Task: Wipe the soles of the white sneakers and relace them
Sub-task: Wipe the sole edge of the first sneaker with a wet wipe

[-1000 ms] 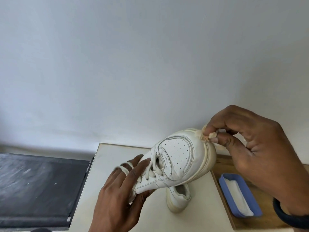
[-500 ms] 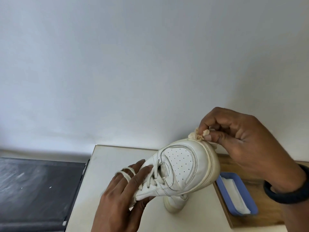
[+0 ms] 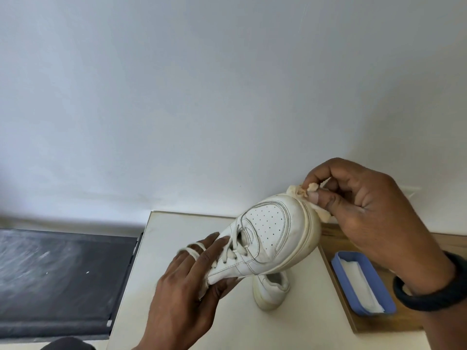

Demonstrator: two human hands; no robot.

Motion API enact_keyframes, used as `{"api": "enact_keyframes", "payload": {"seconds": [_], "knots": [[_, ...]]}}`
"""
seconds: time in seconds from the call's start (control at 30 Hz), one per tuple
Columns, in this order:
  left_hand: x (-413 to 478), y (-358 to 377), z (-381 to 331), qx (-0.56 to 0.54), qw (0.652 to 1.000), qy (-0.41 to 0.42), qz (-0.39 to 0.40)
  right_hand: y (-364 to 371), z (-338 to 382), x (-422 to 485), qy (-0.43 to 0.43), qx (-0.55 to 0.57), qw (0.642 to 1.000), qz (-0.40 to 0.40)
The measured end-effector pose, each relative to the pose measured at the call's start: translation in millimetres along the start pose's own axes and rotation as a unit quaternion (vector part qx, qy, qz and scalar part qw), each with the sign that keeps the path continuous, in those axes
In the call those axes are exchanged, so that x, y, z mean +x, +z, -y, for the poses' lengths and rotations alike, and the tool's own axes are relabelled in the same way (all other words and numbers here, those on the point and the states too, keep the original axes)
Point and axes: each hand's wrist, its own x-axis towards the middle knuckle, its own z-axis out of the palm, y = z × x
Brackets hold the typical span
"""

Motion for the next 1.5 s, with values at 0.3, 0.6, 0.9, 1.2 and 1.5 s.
{"api": "enact_keyframes", "payload": {"seconds": [0.3, 0.6, 0.9, 1.2, 1.5], "knots": [[1.5, -5.6, 11.7, 0.024, 0.999, -0.004, -0.045, 16.6, -12.3, -27.1, 0.154, 0.266, 0.947, -0.088], [0.5, -0.5, 16.8, 0.076, 0.995, 0.039, -0.056, 20.1, 1.9, -29.4, 0.131, -0.006, 0.989, 0.073], [2.0, 0.6, 15.9, 0.103, 0.991, 0.051, -0.072, 50.9, 10.7, -29.3, 0.075, -0.199, 0.976, -0.052], [-3.3, -14.9, 37.5, 0.000, 0.891, -0.435, 0.131, 78.8, -1.1, -36.5, 0.036, -0.173, 0.968, -0.177], [25.5, -16.5, -1.9, -0.699, 0.421, -0.579, 0.004, 101.5, -2.4, -60.1, -0.017, -0.207, 0.944, -0.257]]}}
